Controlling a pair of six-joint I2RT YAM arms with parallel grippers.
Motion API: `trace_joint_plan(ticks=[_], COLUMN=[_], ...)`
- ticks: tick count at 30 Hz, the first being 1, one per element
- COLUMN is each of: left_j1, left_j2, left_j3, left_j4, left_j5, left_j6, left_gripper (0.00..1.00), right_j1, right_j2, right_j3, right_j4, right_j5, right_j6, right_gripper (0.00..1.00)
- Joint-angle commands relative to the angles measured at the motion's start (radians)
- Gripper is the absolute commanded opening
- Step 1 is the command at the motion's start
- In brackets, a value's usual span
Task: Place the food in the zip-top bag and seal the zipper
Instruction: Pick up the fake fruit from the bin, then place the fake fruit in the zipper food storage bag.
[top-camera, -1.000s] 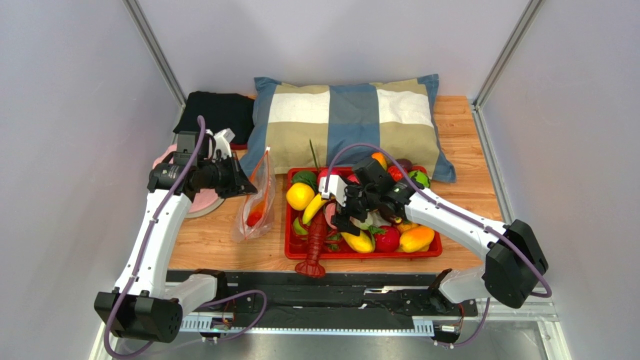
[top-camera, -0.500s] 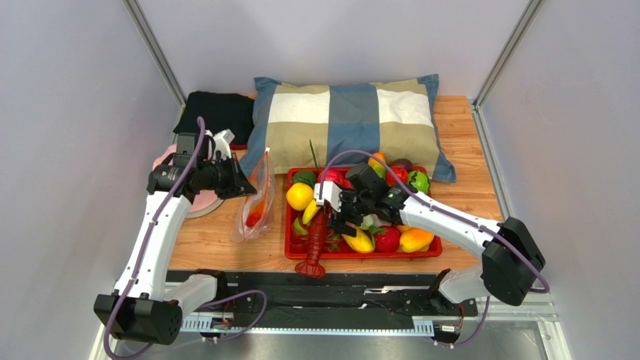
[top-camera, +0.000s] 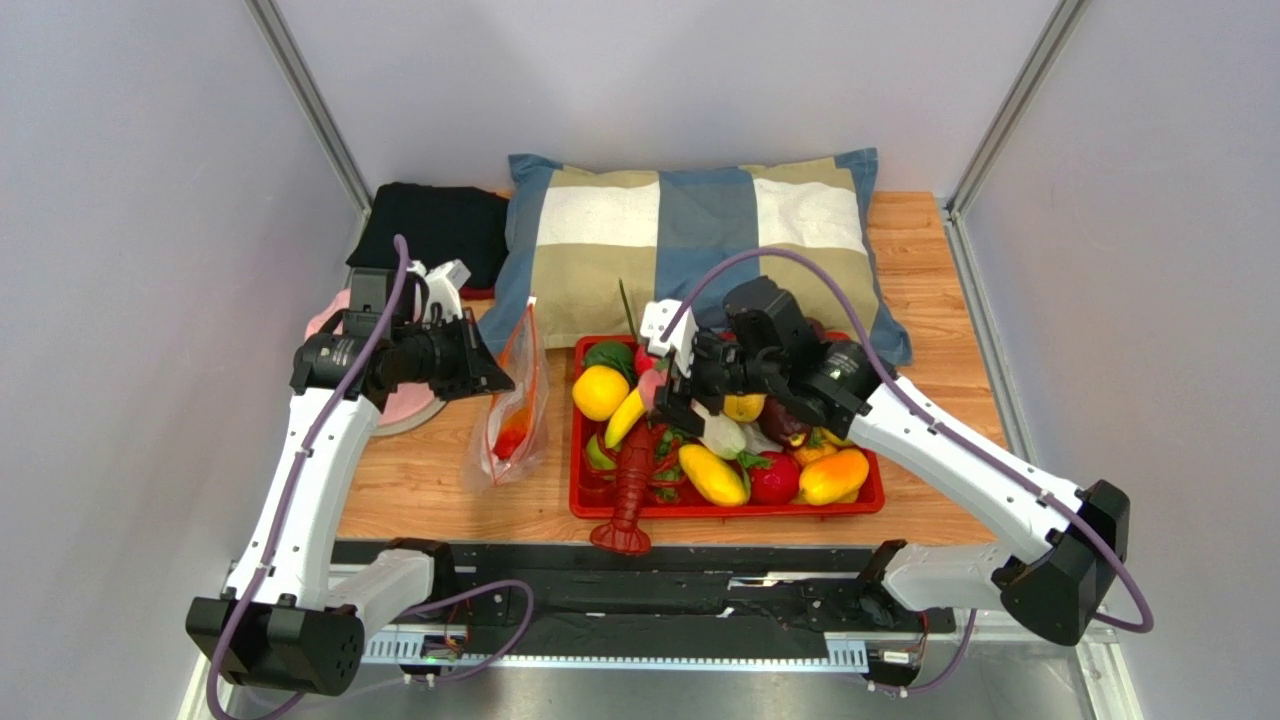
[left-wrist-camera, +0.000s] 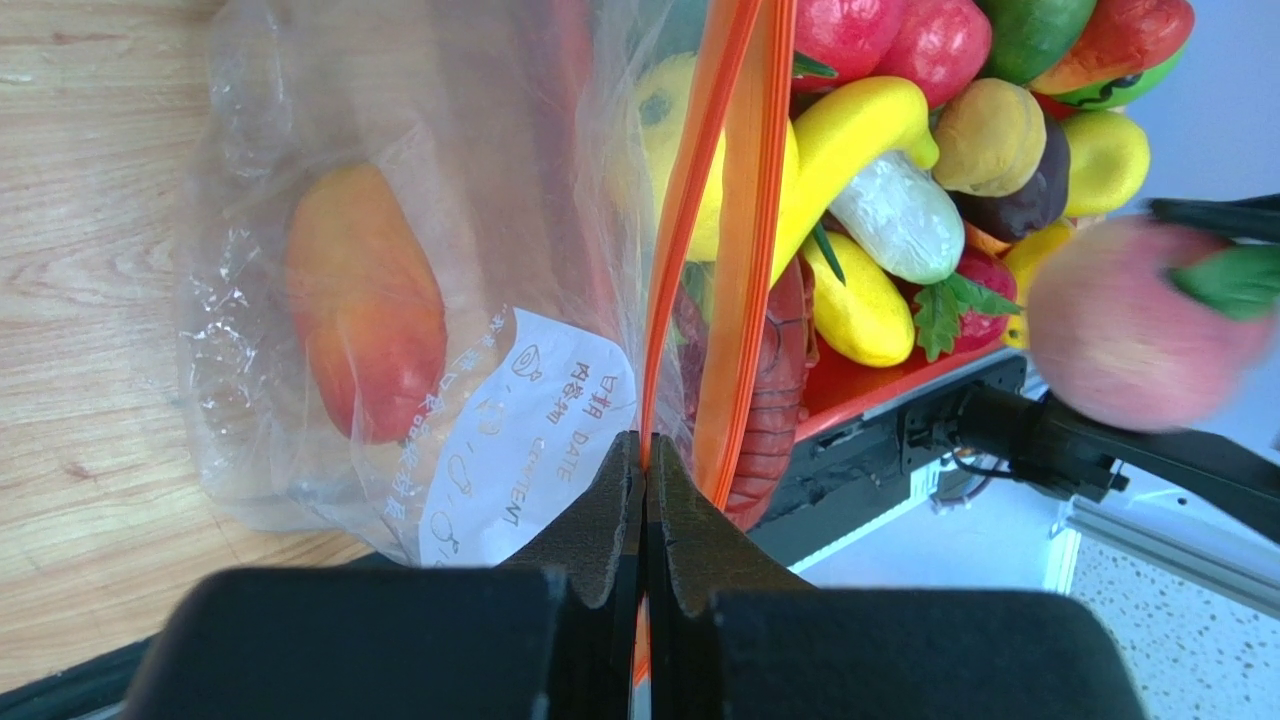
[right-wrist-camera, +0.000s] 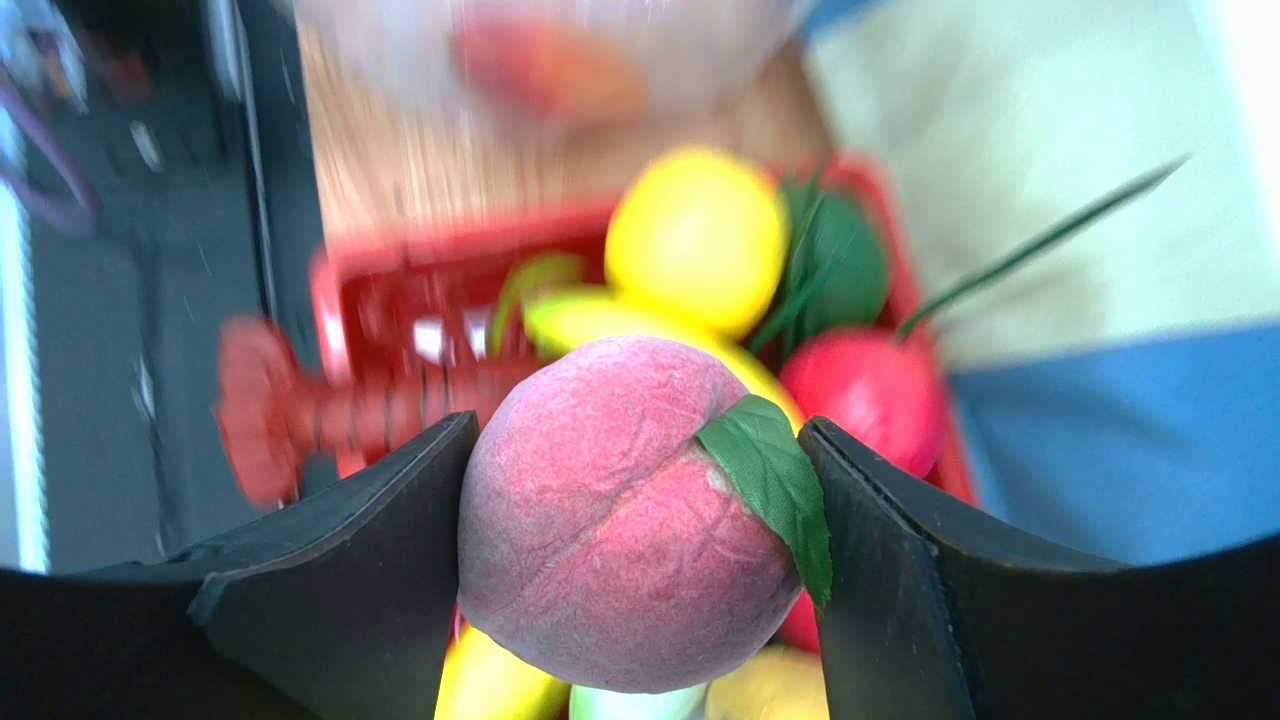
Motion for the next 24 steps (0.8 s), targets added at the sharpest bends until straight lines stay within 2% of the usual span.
trace_joint_plan(ticks=[1, 4, 13, 19, 24], left_j1=[0.002, 0.003, 0.011, 0.026, 0.051], left_j2=[-0.007, 0.013, 0.061, 0.067, 0.071], left_j3=[0.018, 0.039, 0.042, 0.039, 0.045], left_j4=[-0.002, -0.014, 0.01, 0.019, 0.025], left_j5=[0.035, 0.041, 0.16, 0.252, 0.341], left_j6=[0.002, -0.005, -0.033, -0.045, -0.065], left_gripper=[0.0, 0.0, 0.0, 0.0, 0.0], right_j1=[0.013, 0.048, 0.22, 0.271, 0.28], right_j2=[0.033, 0.072, 0.242, 0.314, 0.325], right_j3=[0.131, 0.153, 0.141, 0.092, -0.051], right_j4=[0.27, 0.448, 0.827, 0.918, 0.944], right_j5=[-0.1, -0.129, -0.114, -0.146, -0.134], right_j6=[0.231, 0.319, 0.35, 0.24, 0.118], right_gripper=[0.08, 0.02, 0.0, 0.0, 0.0])
